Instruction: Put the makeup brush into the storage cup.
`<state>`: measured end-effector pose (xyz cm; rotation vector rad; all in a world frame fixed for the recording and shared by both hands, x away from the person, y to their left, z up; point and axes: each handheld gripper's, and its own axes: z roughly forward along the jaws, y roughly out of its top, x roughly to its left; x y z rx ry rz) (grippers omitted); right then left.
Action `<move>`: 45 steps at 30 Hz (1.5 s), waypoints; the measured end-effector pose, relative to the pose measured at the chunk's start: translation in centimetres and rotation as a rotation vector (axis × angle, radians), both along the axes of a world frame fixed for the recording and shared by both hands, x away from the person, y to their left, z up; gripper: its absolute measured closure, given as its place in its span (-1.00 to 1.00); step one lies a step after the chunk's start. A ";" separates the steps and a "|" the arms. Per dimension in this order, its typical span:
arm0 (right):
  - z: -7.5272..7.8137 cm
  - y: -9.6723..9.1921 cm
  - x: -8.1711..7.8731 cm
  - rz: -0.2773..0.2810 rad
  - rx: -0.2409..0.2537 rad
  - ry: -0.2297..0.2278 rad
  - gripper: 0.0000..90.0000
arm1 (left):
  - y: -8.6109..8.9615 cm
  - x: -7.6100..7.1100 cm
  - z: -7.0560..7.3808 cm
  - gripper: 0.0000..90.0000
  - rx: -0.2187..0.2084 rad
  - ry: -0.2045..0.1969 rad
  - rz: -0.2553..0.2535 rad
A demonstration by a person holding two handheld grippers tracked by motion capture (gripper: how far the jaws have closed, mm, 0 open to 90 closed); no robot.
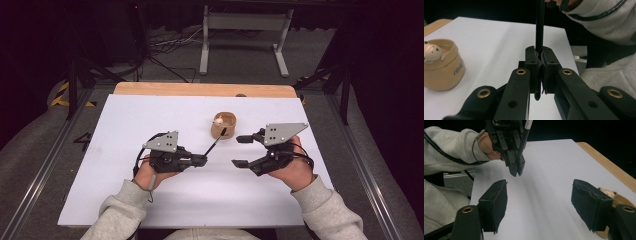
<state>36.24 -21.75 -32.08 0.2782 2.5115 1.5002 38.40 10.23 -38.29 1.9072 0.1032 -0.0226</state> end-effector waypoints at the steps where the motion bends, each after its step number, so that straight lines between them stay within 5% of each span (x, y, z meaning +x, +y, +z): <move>1: -0.1 0.0 0.0 0.003 0.004 0.011 -0.34 | 0.0 0.0 -0.2 0.89 -0.011 -0.001 0.003; 8: -0.8 0.1 0.0 -0.001 0.041 -0.007 -0.39 | 0.1 0.3 -1.3 0.89 -0.093 0.012 0.028; 12: -1.1 0.0 -0.1 -0.023 0.082 -0.010 -0.38 | -0.4 0.3 -1.6 0.89 -0.073 0.015 0.069; 26: -1.9 1.6 -0.1 -0.032 0.169 -0.043 -0.37 | -1.2 0.1 -2.0 0.89 -0.073 0.020 0.092; 45: -1.9 3.8 0.6 0.007 0.209 -0.032 -0.11 | -1.3 0.0 -2.1 0.89 -0.067 0.017 0.083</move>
